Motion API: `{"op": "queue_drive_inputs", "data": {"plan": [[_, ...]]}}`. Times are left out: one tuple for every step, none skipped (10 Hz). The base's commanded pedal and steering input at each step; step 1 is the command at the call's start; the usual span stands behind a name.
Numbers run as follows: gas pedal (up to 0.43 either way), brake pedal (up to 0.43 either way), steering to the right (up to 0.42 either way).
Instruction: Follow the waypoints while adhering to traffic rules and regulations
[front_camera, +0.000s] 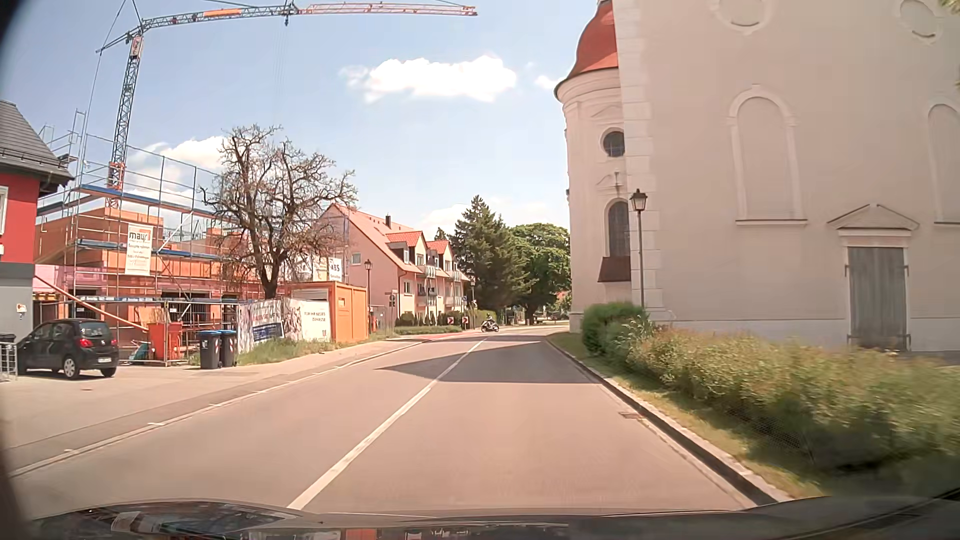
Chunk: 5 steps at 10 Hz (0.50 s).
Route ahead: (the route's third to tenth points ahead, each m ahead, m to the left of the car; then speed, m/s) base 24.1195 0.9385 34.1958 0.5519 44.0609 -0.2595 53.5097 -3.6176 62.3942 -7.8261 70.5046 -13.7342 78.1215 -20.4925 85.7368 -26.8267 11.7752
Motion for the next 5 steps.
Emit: {"op": "queue_drive_inputs", "data": {"plan": [[0.11, 0.012, -0.001], [0.11, 0.012, 0.0], [0.11, 0.012, -0.001], [0.11, 0.012, -0.001], [0.11, 0.012, -0.001]]}}
